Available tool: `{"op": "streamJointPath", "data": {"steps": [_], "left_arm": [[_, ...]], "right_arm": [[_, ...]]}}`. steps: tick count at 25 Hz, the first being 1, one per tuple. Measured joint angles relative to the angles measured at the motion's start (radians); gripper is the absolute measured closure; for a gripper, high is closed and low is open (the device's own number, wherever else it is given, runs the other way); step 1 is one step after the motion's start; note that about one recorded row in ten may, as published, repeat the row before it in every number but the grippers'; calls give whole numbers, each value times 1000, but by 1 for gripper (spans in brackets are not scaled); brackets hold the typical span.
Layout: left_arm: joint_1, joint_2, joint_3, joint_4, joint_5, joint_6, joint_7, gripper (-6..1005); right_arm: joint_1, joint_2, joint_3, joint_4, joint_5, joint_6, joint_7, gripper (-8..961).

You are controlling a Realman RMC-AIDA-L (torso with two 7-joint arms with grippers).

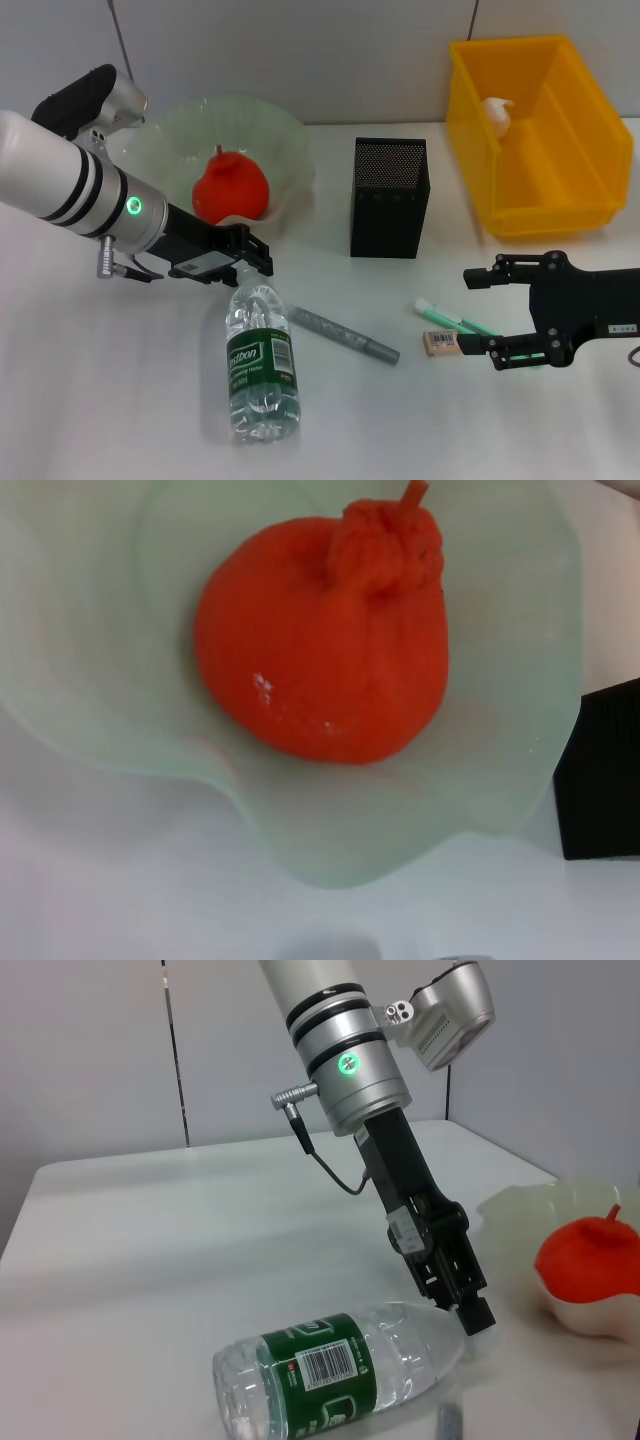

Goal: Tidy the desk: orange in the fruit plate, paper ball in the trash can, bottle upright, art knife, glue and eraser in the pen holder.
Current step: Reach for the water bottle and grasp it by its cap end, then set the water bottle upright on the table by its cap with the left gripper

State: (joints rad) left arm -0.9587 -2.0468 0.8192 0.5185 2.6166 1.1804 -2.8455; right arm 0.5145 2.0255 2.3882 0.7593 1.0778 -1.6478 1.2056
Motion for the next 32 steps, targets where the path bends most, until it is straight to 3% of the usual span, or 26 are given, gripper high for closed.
{"op": "streamJointPath", "data": {"steps": [32], "left_arm": [[-8, -13, 3, -23, 5, -41, 30, 501]], "right_arm": [[-1, 2, 0, 0, 6, -1, 2, 186]]}}
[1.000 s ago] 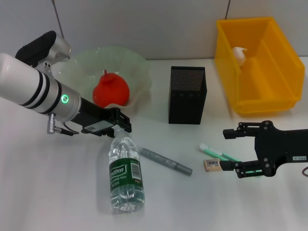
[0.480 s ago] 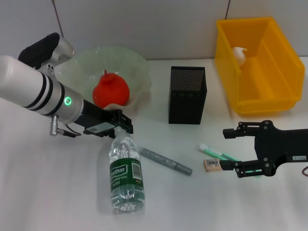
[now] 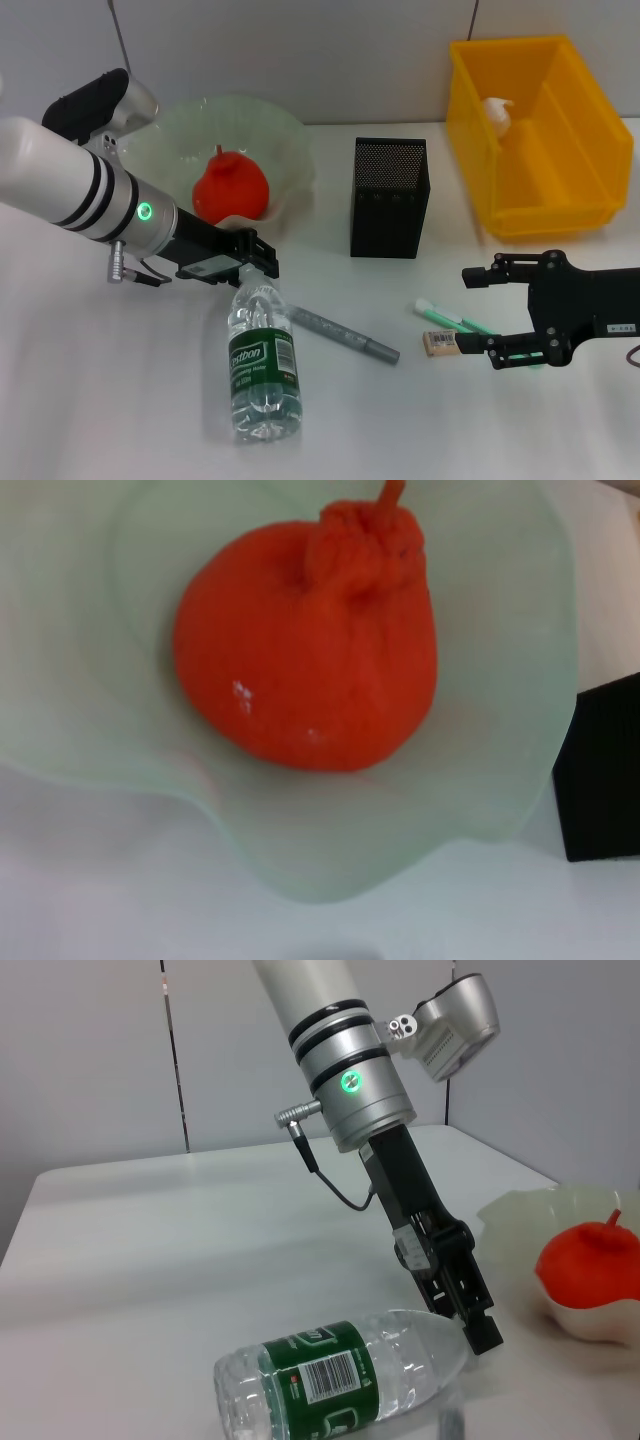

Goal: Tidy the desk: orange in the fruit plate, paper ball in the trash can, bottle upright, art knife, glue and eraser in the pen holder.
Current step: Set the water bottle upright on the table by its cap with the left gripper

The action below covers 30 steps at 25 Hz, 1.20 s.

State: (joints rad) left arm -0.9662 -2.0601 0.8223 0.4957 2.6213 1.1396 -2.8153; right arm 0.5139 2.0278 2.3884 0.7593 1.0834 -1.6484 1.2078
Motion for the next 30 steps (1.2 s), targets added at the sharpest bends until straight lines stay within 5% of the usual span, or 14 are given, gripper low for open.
{"op": "streamJointPath", "data": {"steps": [30], "left_arm": [[5, -2, 21, -2, -52, 5, 31, 536]], "right_arm": [[-2, 0, 6, 3, 0, -10, 4, 188]]}}
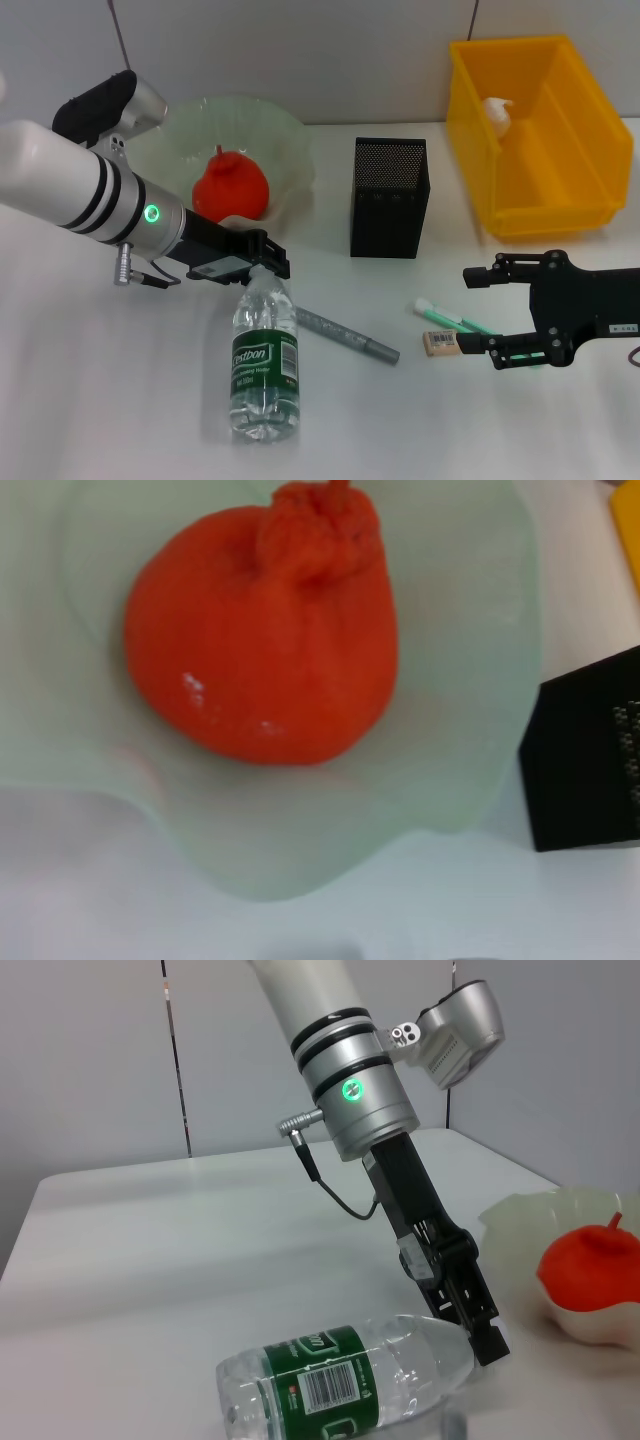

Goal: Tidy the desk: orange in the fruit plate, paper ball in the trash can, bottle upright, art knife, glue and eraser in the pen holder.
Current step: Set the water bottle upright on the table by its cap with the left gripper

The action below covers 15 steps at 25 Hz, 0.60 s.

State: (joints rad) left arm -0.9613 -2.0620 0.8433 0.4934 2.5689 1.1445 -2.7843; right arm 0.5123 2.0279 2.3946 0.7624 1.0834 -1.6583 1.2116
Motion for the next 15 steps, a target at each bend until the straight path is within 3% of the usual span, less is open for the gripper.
{"op": "streamJointPath", "data": {"steps": [15], "left_arm": [[152, 9, -2, 211, -240, 147, 135, 554]], "right_arm": [[0, 8, 38, -4, 8, 16, 14, 188]]}}
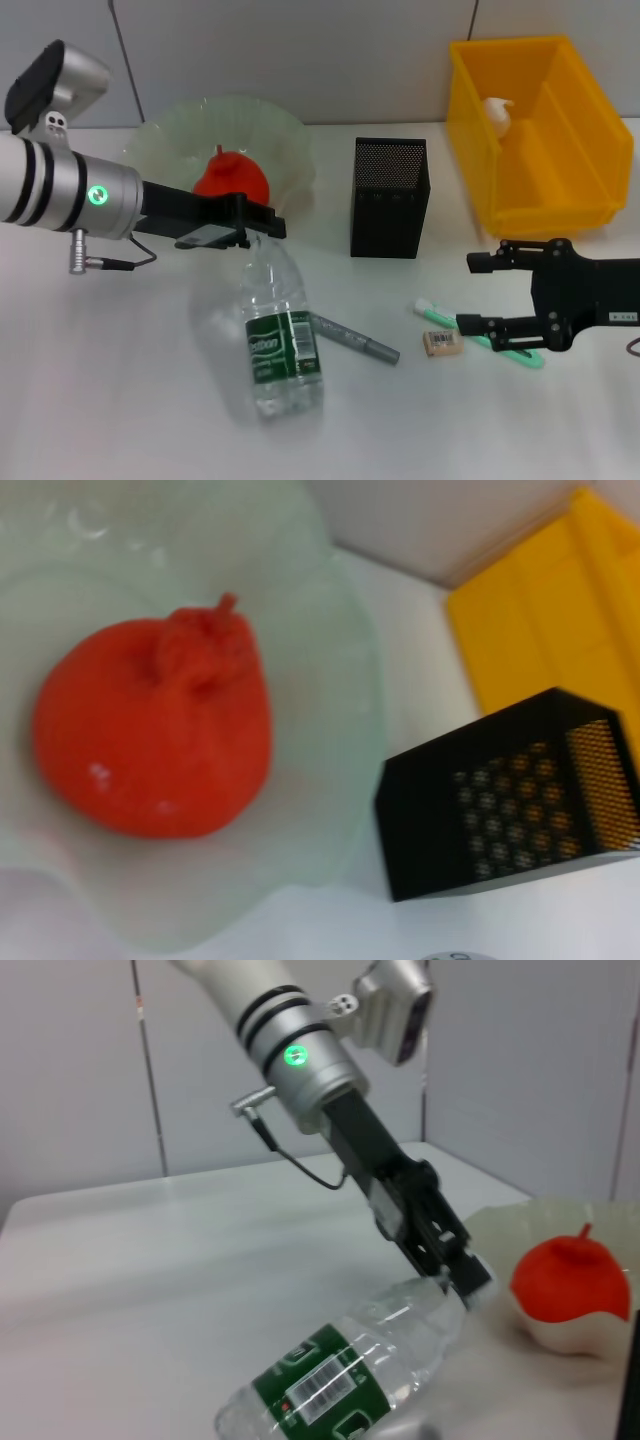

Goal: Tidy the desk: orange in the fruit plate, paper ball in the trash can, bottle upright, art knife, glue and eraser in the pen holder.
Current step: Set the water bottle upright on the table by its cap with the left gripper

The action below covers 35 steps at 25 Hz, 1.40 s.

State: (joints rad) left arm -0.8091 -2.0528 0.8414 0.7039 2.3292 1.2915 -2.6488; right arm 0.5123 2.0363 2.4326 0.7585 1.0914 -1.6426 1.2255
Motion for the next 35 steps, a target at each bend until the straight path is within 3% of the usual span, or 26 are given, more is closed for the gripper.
{"op": "streamJointPath", "data": {"steps": [8, 16, 18, 35], "left_arm": [[67, 25, -2, 17, -172, 53, 211, 554], [101, 39, -5, 30, -227, 95, 326, 554], [131, 50, -5, 48, -281, 134, 454, 554], [207, 43, -5, 171, -411, 254, 781, 554]], "right_arm": [[-2, 18, 58, -22, 1, 15, 0, 189], [-6, 31, 77, -51, 1, 19, 3, 189], [-7, 31, 89, -63, 1, 21, 3, 189], [-9, 32, 107, -117, 1, 50, -2, 190]]}}
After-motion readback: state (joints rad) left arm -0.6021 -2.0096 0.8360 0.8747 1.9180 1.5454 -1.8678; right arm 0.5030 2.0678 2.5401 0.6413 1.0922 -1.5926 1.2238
